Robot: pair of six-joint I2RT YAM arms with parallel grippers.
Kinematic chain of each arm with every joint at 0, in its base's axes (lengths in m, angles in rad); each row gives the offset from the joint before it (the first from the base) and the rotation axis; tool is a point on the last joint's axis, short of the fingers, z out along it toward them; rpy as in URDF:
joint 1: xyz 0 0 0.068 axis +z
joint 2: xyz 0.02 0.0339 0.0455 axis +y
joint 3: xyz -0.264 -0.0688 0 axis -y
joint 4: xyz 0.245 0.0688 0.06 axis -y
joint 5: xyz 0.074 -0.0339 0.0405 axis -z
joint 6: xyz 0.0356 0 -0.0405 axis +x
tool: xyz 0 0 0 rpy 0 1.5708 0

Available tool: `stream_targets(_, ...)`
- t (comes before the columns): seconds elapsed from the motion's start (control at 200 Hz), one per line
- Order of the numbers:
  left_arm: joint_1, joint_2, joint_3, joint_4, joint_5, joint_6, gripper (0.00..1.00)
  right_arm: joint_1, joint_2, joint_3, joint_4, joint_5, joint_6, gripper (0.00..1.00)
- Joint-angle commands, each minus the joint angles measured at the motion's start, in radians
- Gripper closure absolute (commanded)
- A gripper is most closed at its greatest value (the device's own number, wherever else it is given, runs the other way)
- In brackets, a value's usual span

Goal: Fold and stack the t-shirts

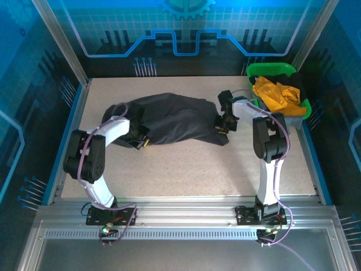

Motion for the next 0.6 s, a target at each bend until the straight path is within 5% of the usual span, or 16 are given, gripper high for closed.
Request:
stream_targets(0.0, 0.073, -0.097, 0.0, -0.048, -0.043, 0.069, 1.0, -0.039, -0.022, -0.048, -0.055, 0.037, 0.022, 1.0)
stream_targets(0.17, 0.107, -0.119, 0.016, -0.027, 0.054, 0.143, 1.0, -0.055, -0.044, -0.002, -0.079, 0.062, -0.058, 1.0)
stream_targets(0.32, -0.13, -0.034, 0.12, 0.033, 0.14, 0.196, 0.59, -0.053, -0.047, 0.078, -0.107, 0.051, -0.118, 1.0)
stream_targets(0.47, -0.339, 0.133, 0.248, -0.046, 0.048, 0.275, 0.47, -0.069, -0.013, 0.126, -0.143, 0.015, -0.111, 1.0)
stream_targets(0.595, -0.414, 0.277, 0.389, -0.141, -0.078, 0.375, 0.41, -0.086, -0.001, 0.118, -0.152, -0.034, -0.092, 1.0)
